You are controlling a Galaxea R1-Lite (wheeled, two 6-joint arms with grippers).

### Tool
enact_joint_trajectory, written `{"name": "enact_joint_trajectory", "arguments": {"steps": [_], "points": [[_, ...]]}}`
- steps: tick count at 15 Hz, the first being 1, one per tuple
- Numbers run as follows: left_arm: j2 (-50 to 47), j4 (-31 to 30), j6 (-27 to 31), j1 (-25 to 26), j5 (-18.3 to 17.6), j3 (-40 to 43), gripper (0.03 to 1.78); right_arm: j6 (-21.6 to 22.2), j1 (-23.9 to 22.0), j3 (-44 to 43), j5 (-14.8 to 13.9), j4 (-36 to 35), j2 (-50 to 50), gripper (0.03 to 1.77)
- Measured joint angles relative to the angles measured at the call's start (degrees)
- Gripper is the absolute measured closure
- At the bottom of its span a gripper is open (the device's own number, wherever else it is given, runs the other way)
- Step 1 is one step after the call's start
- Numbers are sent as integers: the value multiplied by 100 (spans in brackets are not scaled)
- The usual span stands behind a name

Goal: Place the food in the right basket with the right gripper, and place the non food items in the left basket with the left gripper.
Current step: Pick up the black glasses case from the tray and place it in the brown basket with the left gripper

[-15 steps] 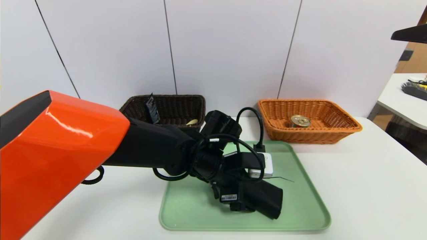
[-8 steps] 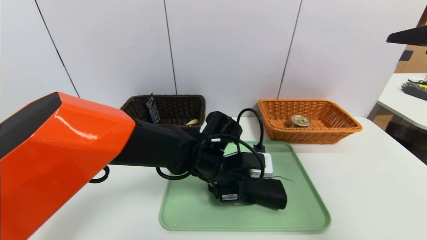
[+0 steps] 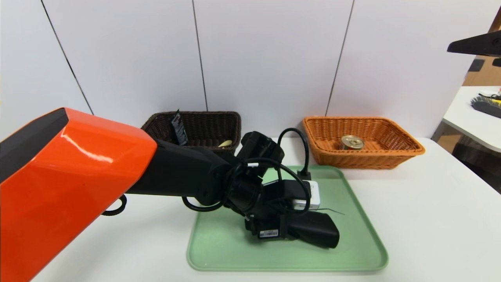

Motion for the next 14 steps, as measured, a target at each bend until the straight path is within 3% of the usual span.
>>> {"name": "enact_joint_trajectory", "arguments": {"steps": [5,8,14], "points": [[-29,26,-137,-9,43,-59,94,1,0,4,0,2,44,11],[-156,361,-402,-149,191,-124,94,0,27,9,-4,6,59,11],[-457,664,-1891,-599,552,-190,94,1,84,13,-12,16,59,11]]}}
